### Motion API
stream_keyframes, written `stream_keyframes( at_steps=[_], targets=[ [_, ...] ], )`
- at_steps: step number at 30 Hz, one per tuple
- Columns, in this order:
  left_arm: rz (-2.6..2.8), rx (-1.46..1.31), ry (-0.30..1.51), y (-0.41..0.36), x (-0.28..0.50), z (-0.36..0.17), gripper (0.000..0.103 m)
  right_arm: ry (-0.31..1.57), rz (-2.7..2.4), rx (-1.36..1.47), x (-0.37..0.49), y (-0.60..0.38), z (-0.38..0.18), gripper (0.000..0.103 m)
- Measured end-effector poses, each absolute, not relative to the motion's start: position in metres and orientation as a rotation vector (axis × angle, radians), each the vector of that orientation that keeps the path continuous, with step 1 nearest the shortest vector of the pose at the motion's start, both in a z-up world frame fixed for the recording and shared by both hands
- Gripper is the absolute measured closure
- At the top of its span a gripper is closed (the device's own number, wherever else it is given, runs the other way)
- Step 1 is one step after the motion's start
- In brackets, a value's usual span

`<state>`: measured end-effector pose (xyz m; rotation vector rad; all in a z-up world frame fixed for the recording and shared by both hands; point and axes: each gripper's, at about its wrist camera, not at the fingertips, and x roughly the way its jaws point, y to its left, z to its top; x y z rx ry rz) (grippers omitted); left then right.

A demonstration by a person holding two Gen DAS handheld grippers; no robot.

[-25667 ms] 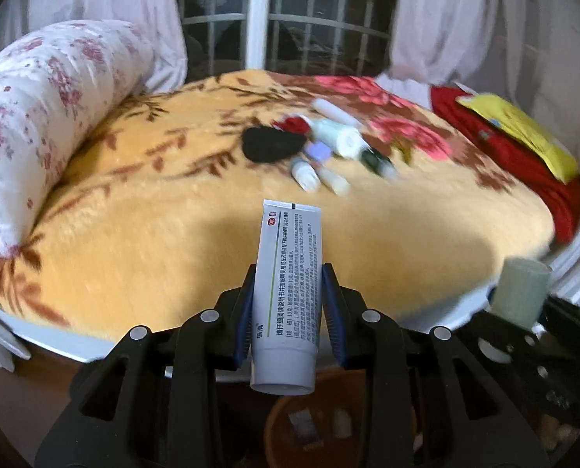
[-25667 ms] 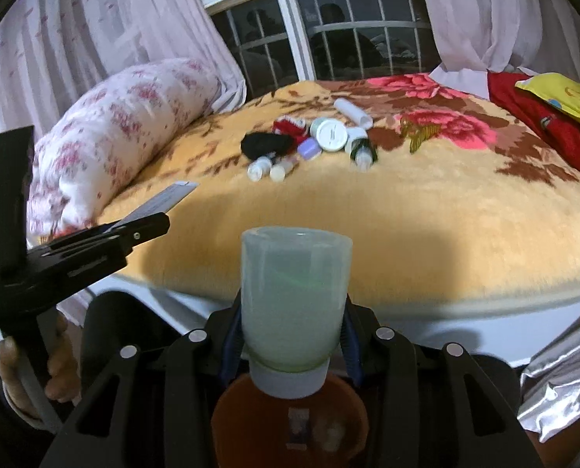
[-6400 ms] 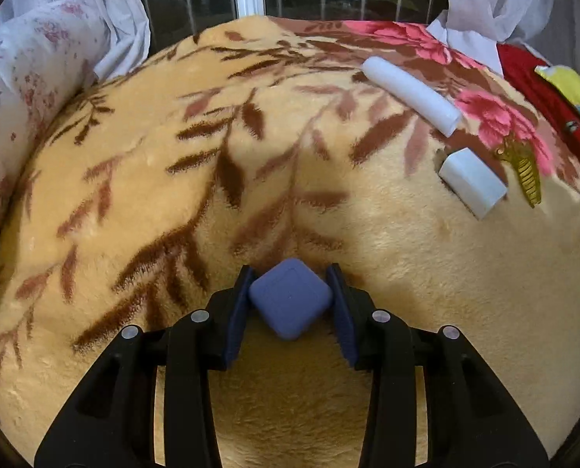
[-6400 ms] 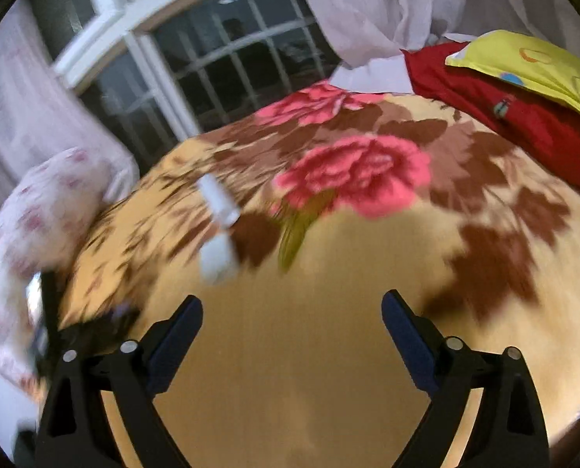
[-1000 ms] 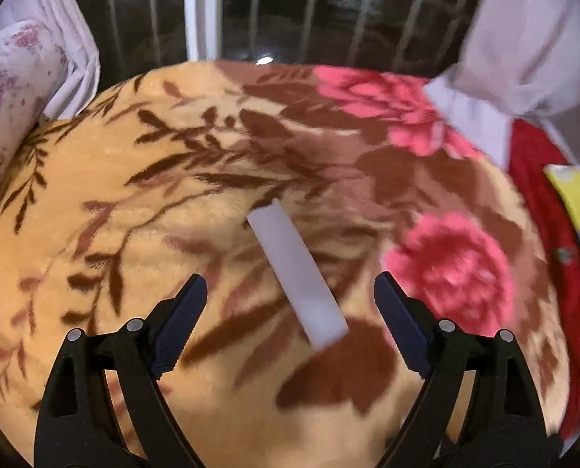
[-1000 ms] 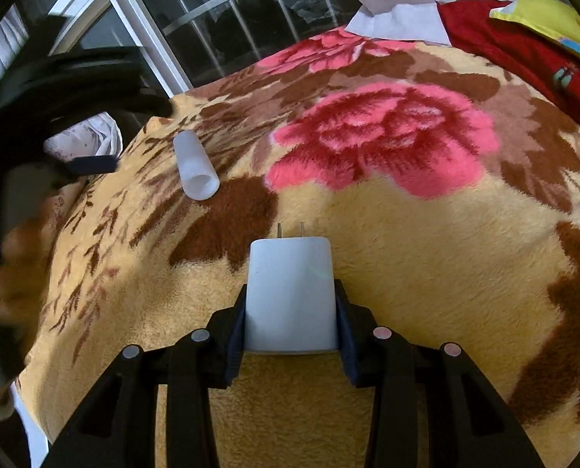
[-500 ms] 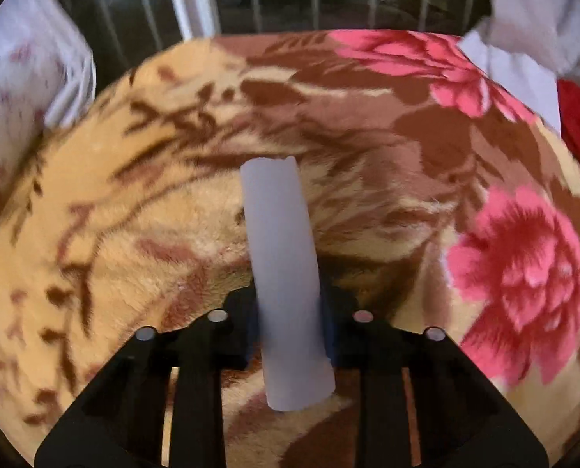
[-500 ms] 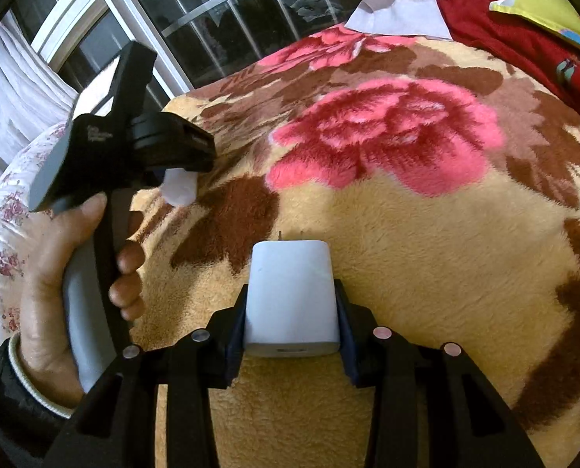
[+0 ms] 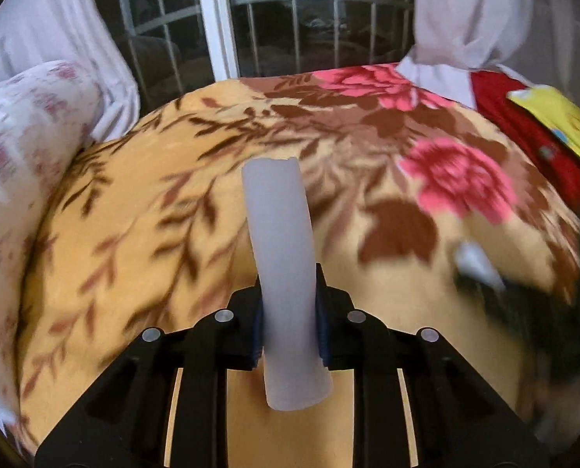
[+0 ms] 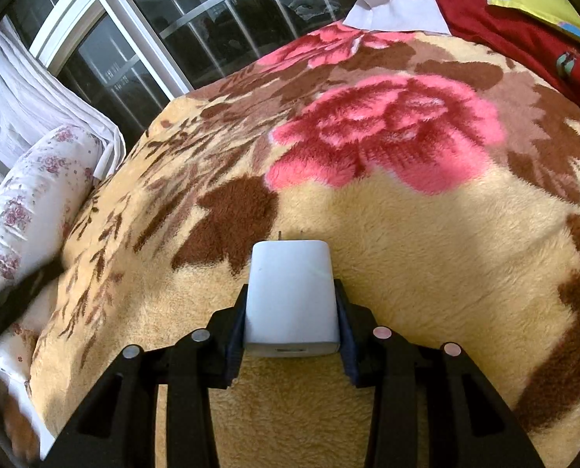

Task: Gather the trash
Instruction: 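Lower the charger and foam tube into the orange bucket and open both grippers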

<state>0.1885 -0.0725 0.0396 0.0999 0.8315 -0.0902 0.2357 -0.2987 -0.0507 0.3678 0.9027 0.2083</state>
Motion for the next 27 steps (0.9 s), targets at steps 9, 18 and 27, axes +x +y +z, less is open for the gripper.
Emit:
stream_keyframes(
  at_steps=[9, 18, 27],
  targets=[
    [-0.119, 0.060, 0.820, -0.035, 0.044, 0.023, 0.082, 0.894, 0.171, 0.328, 0.210, -0.286, -0.033, 0.064],
    [-0.155, 0.013, 0.900, -0.023, -0.035, -0.031, 0.082, 0.839, 0.350, 0.288, 0.074, -0.250, -0.003, 0.064],
    [-0.179, -0.015, 1.054, -0.019, -0.050, -0.087, 0.081, 0.944, 0.382, 0.231, -0.041, -0.231, -0.051, 0.064]
  ],
)
